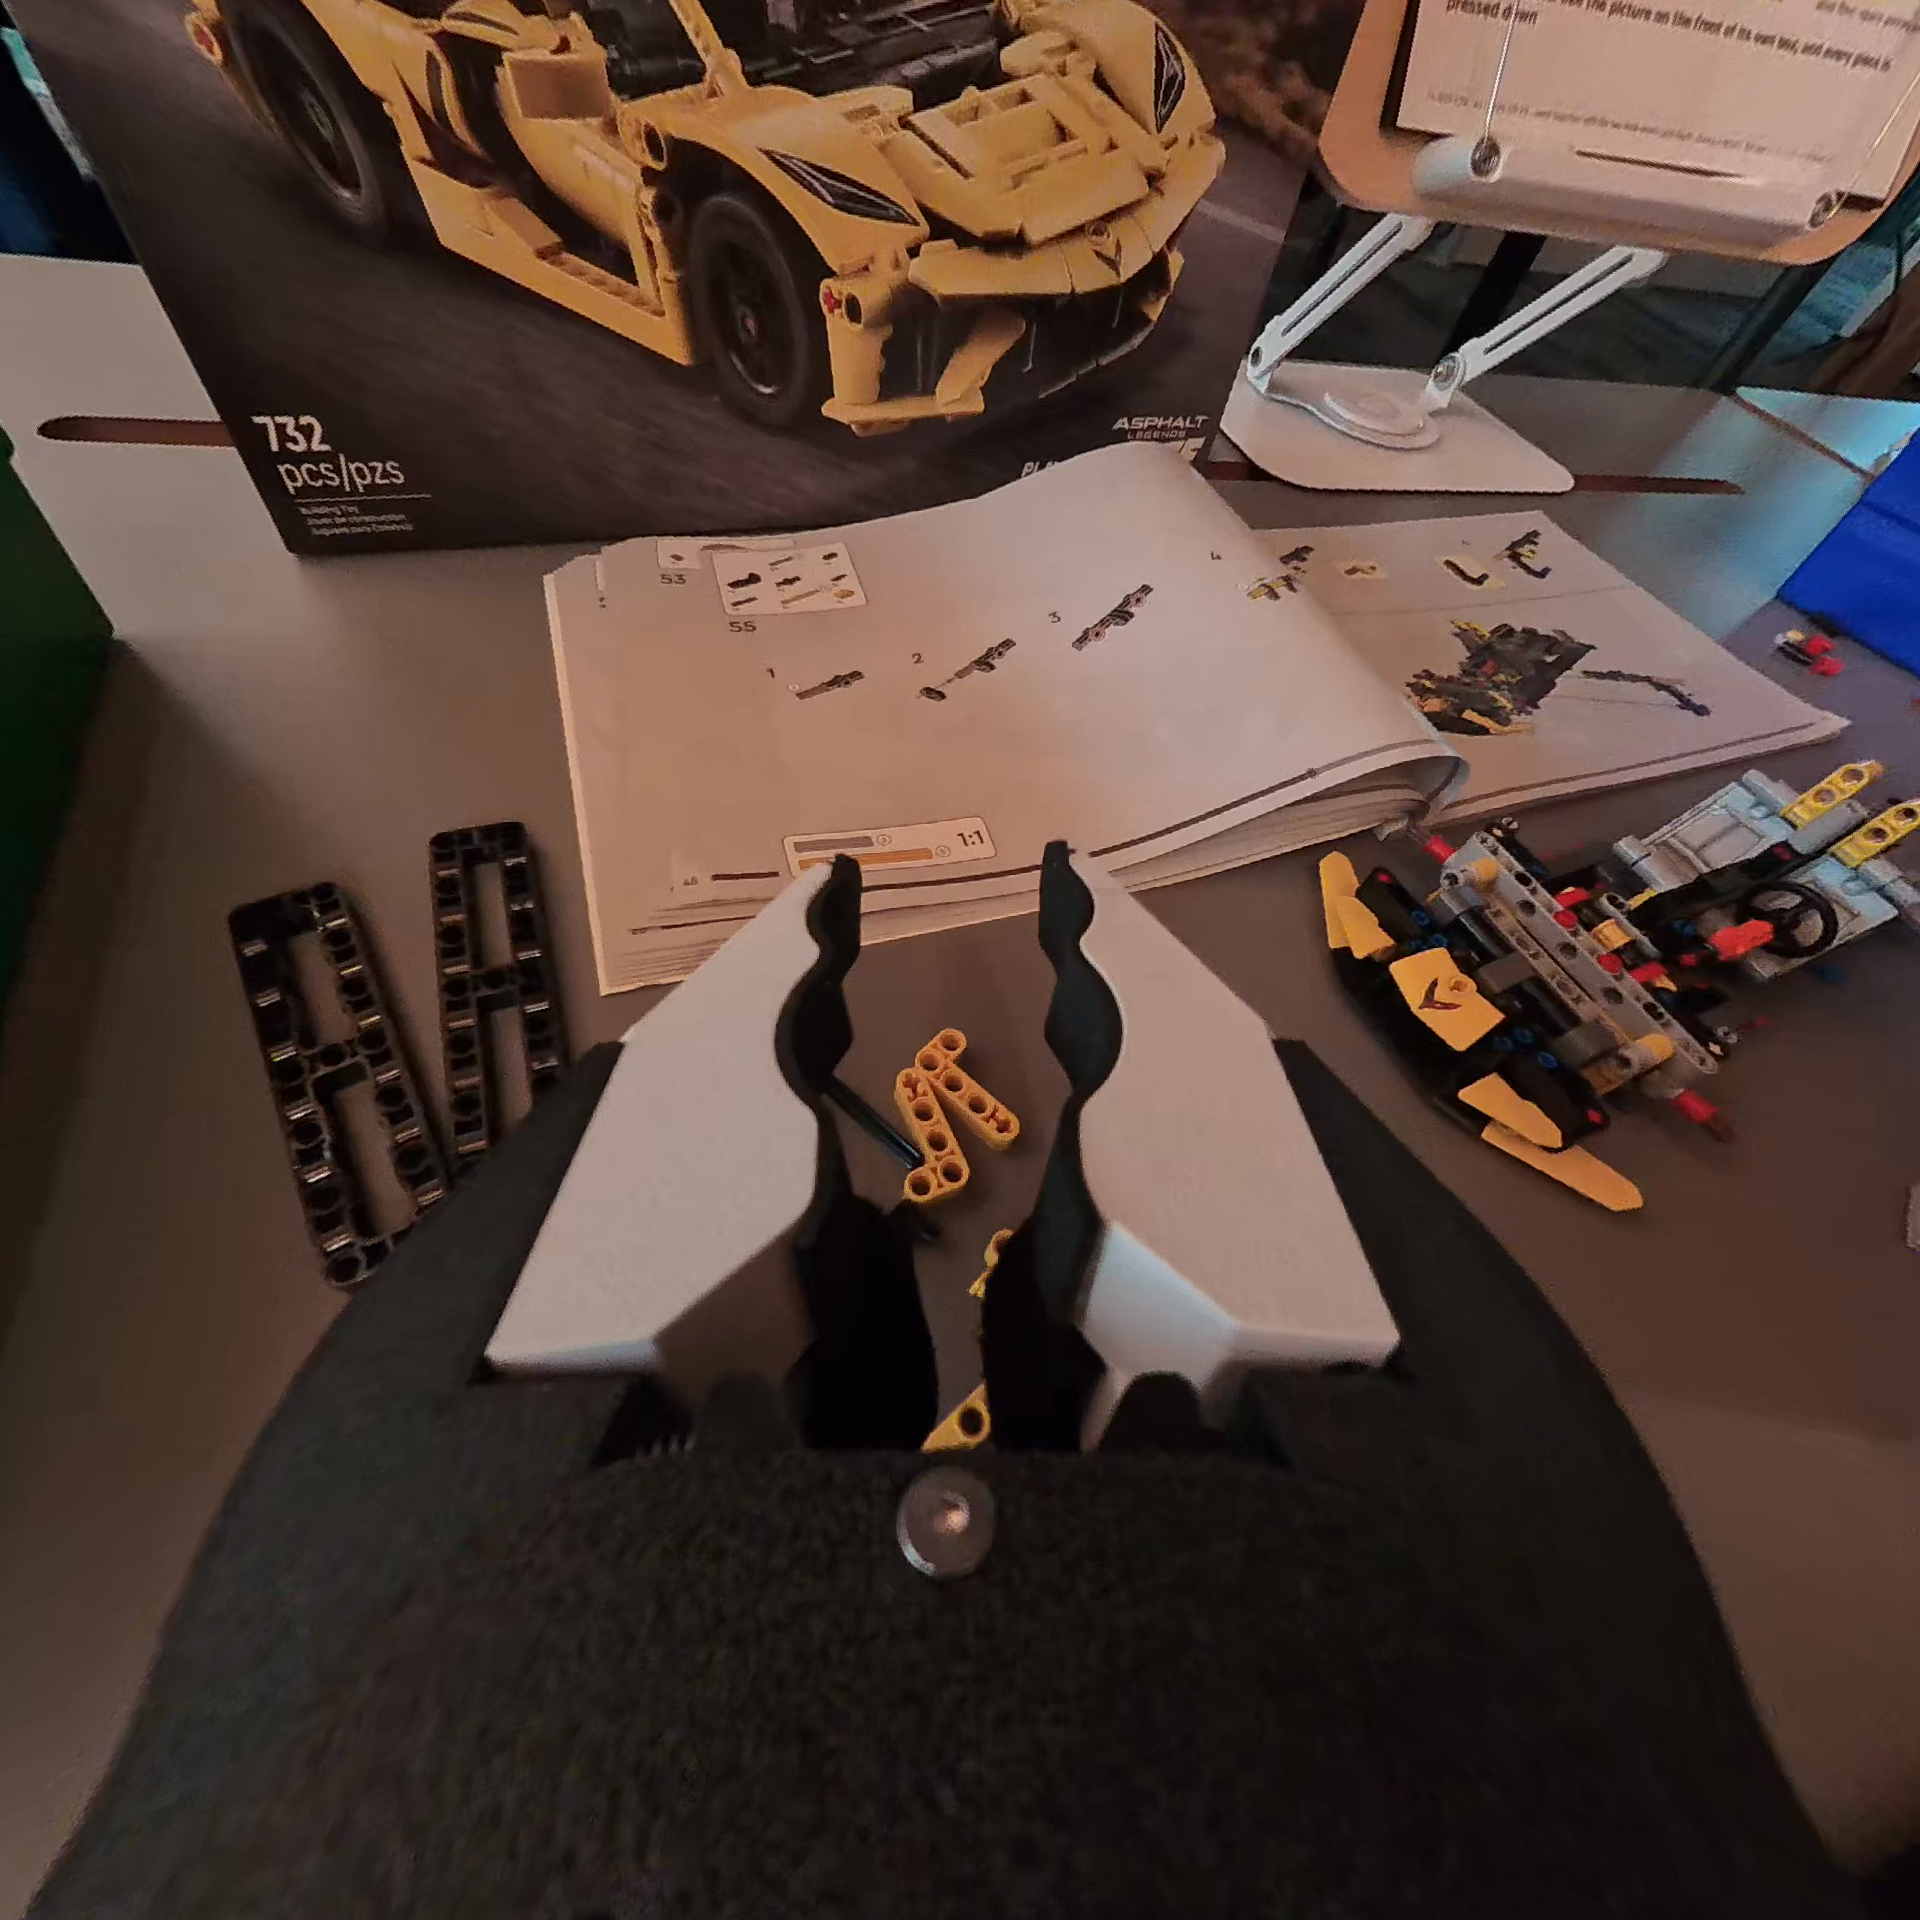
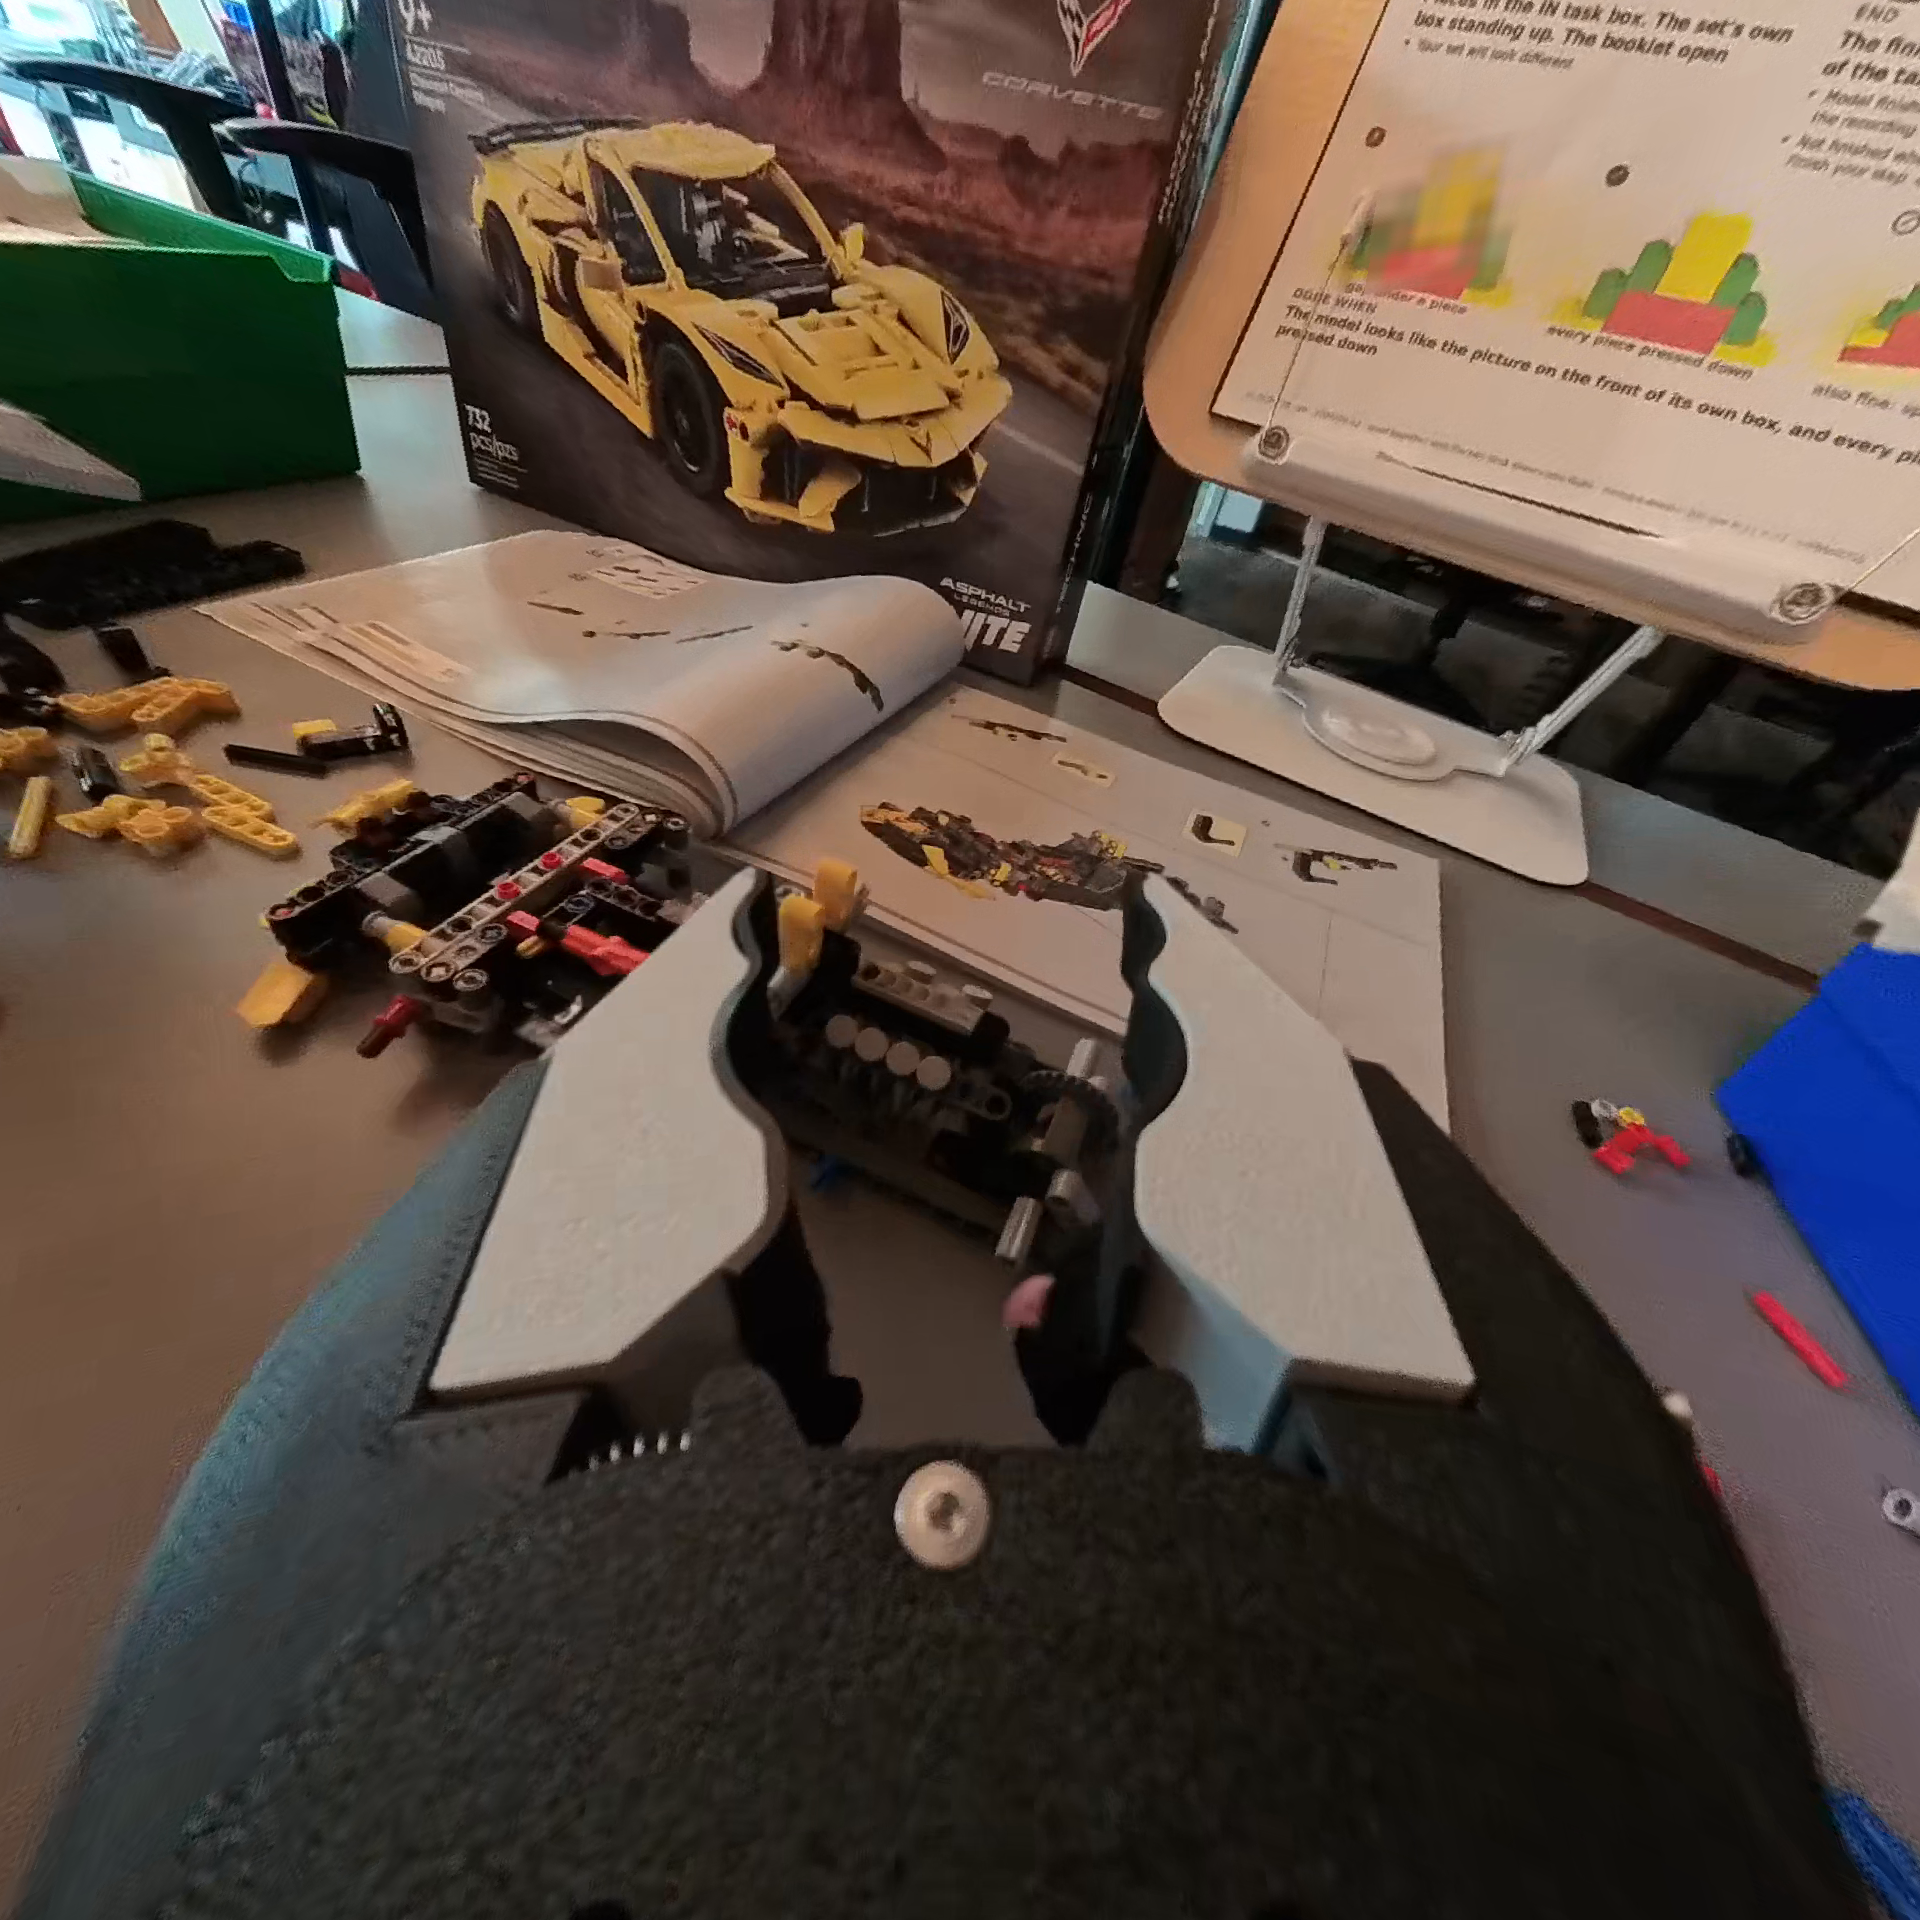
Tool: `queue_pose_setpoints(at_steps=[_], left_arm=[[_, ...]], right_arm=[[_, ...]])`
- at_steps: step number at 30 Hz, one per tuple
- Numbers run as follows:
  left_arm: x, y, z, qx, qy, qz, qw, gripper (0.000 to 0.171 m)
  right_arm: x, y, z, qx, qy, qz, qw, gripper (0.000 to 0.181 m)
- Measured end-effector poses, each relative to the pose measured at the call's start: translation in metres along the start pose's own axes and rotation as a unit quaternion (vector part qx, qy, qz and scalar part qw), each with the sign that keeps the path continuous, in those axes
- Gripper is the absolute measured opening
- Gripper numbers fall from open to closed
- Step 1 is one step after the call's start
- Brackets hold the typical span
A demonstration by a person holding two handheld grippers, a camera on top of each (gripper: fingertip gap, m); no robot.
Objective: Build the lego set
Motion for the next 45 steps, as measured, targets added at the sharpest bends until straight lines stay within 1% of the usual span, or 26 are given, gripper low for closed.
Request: queue_pose_setpoints(at_steps=[4, 8, 9, 12, 14, 15, 17, 18, 20, 21, 23, 26, 33, 37, 42, 45], left_arm=[[-0.006, 0.001, -0.002, 0.006, -0.004, -0.019, 1.000, 0.030], [-0.021, 0.007, -0.005, 0.014, -0.010, -0.048, 0.999, 0.029], [-0.025, 0.008, -0.005, 0.010, -0.009, -0.050, 0.999, 0.030], [-0.037, 0.002, 0.000, -0.029, -0.011, -0.066, 0.997, 0.030], [-0.030, -0.001, -0.003, -0.028, -0.010, -0.031, 0.999, 0.030], [-0.023, -0.005, -0.003, -0.039, -0.018, -0.002, 0.999, 0.030], [-0.004, -0.017, 0.000, -0.089, -0.052, 0.066, 0.992, 0.030], [0.005, -0.023, 0.001, -0.115, -0.080, 0.075, 0.987, 0.030], [0.017, -0.032, 0.001, -0.140, -0.135, 0.062, 0.979, 0.029], [0.022, -0.036, 0.000, -0.153, -0.149, 0.067, 0.975, 0.028], [0.030, -0.044, -0.001, -0.182, -0.148, 0.085, 0.968, 0.028], [0.037, -0.054, -0.005, -0.196, -0.142, 0.099, 0.965, 0.027], [0.036, -0.067, 0.002, -0.228, -0.145, 0.068, 0.961, 0.016], [0.036, -0.069, 0.002, -0.227, -0.150, 0.064, 0.960, 0.005], [0.032, -0.067, 0.000, -0.215, -0.162, 0.046, 0.962, 0.004], [0.032, -0.061, -0.006, -0.188, -0.165, 0.060, 0.966, 0.004]], right_arm=[[0.001, -0.005, -0.001, -0.007, -0.030, -0.018, 0.999, 0.064], [0.004, -0.006, 0.001, -0.005, -0.047, -0.025, 0.999, 0.063], [0.005, -0.006, 0.001, -0.003, -0.051, -0.026, 0.998, 0.063], [0.008, -0.006, 0.001, 0.001, -0.061, -0.025, 0.998, 0.063], [0.010, -0.007, 0.001, 0.000, -0.070, -0.027, 0.997, 0.063], [0.011, -0.007, 0.002, 0.000, -0.077, -0.030, 0.997, 0.063], [0.012, -0.008, 0.002, 0.001, -0.086, -0.034, 0.996, 0.063], [0.012, -0.008, 0.003, 0.001, -0.087, -0.035, 0.996, 0.063], [0.012, -0.008, 0.003, 0.001, -0.085, -0.035, 0.996, 0.064], [0.012, -0.008, 0.003, 0.001, -0.084, -0.034, 0.996, 0.064], [0.012, -0.008, 0.003, 0.001, -0.083, -0.033, 0.996, 0.064], [0.013, -0.008, 0.003, 0.003, -0.089, -0.034, 0.995, 0.064], [0.015, -0.009, 0.005, 0.004, -0.106, -0.045, 0.993, 0.065], [0.014, -0.010, 0.004, 0.005, -0.105, -0.050, 0.993, 0.065], [0.012, -0.010, 0.003, 0.009, -0.100, -0.050, 0.994, 0.066], [0.012, -0.009, 0.003, 0.007, -0.101, -0.053, 0.993, 0.066]])
Point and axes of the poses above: each gripper's, where its closed fingertips meet, y back along the fingers, z out of its underside, x = y × z across the jaws, the point moved 9 cm from there along y, back along the fingers, and after that the axes turned 10 degrees about -x, right-handed, at the moved point
